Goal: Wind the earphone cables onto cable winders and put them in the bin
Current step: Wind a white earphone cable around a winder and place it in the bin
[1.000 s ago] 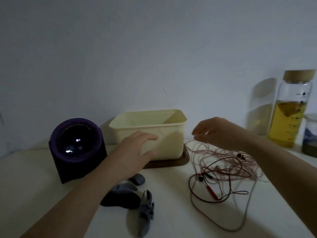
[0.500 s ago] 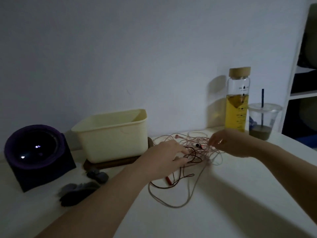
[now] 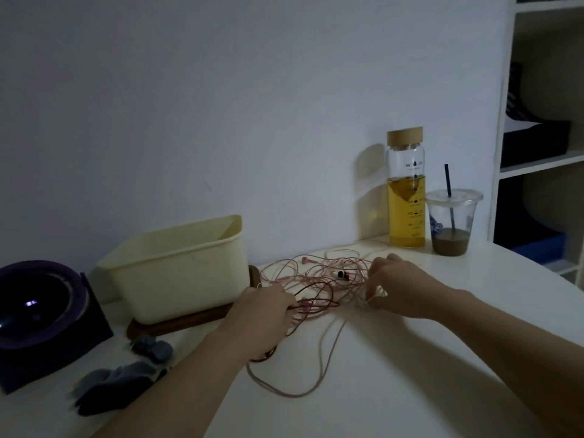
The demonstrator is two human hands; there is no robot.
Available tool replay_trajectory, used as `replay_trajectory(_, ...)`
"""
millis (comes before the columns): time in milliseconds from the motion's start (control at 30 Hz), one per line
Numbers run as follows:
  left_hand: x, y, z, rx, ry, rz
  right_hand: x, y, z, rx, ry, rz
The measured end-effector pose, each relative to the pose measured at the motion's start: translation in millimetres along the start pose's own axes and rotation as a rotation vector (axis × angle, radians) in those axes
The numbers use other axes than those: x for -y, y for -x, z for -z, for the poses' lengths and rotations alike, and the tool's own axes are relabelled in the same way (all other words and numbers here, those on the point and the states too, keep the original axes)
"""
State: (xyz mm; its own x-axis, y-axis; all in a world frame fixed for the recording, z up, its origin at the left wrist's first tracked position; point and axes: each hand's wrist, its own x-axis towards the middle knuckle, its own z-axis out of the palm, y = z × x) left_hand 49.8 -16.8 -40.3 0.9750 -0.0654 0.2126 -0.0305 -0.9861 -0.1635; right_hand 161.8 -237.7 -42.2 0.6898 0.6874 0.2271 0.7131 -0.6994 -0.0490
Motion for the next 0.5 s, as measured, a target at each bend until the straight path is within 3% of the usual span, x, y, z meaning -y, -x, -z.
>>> replay_trajectory(300, 32, 6, 12, -0.043, 0.014, 0.131, 4, -9, 24, 0.24, 0.17, 0.022)
replay_trajectory(500, 19, 8, 37, -0.147, 0.4, 0.13, 25, -21, 88, 0.239, -0.034, -0.034)
